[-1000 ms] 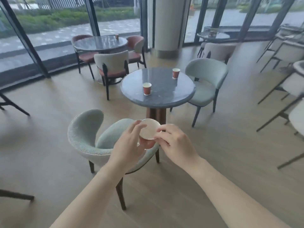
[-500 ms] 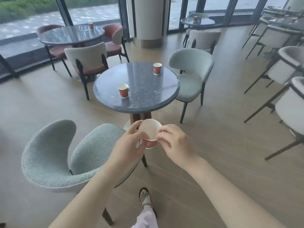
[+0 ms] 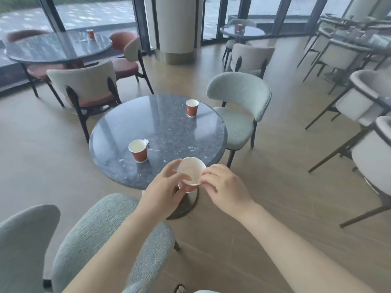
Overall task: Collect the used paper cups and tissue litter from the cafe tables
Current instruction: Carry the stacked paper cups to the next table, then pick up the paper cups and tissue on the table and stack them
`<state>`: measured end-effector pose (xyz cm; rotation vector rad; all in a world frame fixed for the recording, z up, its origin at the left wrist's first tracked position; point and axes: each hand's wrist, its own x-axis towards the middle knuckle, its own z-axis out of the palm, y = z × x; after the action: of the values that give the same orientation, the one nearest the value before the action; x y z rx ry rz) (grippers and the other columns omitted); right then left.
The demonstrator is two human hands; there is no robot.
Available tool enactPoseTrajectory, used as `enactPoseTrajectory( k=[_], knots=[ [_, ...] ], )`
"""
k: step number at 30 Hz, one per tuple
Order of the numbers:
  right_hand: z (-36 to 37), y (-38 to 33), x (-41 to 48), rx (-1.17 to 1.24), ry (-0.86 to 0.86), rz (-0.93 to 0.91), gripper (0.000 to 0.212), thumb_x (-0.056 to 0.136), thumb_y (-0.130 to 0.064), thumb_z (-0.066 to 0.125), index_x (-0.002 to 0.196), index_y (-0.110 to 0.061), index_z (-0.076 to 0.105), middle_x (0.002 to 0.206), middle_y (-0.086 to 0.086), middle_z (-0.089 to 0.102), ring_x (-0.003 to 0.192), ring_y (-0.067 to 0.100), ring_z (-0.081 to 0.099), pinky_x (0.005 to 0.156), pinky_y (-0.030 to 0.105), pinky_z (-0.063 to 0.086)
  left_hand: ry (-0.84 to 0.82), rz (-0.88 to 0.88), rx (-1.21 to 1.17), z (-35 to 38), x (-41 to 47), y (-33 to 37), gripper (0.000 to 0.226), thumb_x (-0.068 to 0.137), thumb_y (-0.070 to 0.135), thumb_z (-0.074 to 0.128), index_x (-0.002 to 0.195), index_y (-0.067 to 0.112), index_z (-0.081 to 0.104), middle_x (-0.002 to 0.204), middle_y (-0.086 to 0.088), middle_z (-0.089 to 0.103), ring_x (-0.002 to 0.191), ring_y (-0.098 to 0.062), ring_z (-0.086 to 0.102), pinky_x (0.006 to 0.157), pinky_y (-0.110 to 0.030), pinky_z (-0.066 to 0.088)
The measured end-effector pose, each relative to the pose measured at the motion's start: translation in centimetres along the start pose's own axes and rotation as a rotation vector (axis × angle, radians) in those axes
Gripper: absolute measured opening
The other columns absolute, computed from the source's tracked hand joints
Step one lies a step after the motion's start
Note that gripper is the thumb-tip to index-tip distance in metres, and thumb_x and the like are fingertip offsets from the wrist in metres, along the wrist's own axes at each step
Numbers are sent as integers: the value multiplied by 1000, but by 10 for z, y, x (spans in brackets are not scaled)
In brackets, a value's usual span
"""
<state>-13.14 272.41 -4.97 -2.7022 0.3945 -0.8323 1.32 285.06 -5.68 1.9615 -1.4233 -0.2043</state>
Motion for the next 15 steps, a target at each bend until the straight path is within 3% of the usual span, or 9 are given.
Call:
enactPoseTrajectory(
  k=[6, 15],
  knots=[
    [23, 44, 39, -8, -11, 33, 10, 74, -5, 71, 75, -14, 69, 86, -3, 67, 83, 21, 59, 63, 30, 53, -37, 10, 38, 10, 52, -31, 22, 83, 23, 63, 104, 29, 63, 143, 12, 35, 112, -4, 51, 81, -29, 49],
    [76, 135, 118, 98, -142, 31, 7, 75, -5, 71, 77, -11, 68, 85, -2, 68, 87, 25, 60, 57, 36, 55, -71, -174, 91, 35, 131, -83, 37, 84, 17, 61, 116, 36, 58, 147, 12, 30, 121, -7, 45, 93, -33, 47]
  ],
)
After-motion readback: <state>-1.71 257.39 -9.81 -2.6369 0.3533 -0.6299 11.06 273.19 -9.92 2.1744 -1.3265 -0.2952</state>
